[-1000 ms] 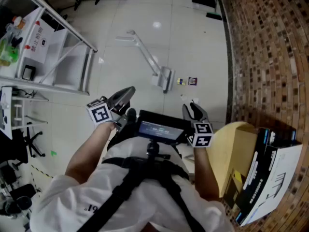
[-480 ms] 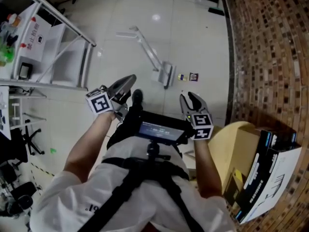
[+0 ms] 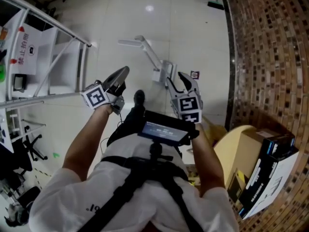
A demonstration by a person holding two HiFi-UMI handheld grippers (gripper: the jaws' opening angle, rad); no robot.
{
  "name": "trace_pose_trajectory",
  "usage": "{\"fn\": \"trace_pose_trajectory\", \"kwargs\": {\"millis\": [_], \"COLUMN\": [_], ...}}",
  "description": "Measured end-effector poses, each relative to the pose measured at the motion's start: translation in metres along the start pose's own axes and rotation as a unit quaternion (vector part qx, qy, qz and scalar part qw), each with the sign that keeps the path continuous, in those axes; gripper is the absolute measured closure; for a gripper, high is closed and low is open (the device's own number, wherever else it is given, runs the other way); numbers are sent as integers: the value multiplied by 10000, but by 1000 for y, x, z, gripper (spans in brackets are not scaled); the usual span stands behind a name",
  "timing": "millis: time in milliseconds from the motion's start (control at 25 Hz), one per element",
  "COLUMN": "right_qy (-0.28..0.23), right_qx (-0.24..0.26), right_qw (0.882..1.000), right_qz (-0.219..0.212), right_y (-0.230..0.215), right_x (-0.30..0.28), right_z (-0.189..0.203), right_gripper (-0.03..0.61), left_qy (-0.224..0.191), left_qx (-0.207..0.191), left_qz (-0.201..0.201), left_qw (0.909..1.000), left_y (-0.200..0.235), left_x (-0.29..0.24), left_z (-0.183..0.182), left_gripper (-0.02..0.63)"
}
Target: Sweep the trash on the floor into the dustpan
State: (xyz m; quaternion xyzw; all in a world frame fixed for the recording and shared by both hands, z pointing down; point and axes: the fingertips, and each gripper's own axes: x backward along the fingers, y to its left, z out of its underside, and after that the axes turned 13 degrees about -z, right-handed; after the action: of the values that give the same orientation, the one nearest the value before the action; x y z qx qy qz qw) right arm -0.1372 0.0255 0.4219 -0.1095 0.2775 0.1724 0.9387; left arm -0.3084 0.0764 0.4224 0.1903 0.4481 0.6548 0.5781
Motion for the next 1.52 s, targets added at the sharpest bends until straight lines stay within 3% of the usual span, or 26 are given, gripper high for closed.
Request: {"fn": "trace_pose_trajectory", "kwargs": {"millis": [120,200,440,840,1040,1280,1520], "right_qy": [46,-3,121,47,-118,29,286], "right_qx": [130,161,344,503,234,318,572], "right_qw": [9999,9998,9990,9978,9977,9954,9895], "right_qz": [-101,-70,241,418,629,904,1293], "right_y": [3,5,3,-10,-21,-33,-62], "right_x": [-39,-63,-123,-209,-221,-225,-203], "right_z": [-19,-32,-60,-82,-92,-92,-82], "right_gripper": [368,357,272,268,268,268,449], "left_qy": [88,139,167,280,346,356,390], "left_qx": [102,157,354,475,452,404,469], "left_qz": [-207,-342,-454,-562,-365,-198,-141], "left_qw": [9997,9992,9982,9969,9977,9984,9980], "left_y": [24,39,65,89,90,94,104], "left_x": [-10,-15,-30,-46,-54,-68,-84], "left_z": [-18,-28,-53,-76,-84,-97,-108], "left_gripper": [506,473,468,462,462,454,454]}}
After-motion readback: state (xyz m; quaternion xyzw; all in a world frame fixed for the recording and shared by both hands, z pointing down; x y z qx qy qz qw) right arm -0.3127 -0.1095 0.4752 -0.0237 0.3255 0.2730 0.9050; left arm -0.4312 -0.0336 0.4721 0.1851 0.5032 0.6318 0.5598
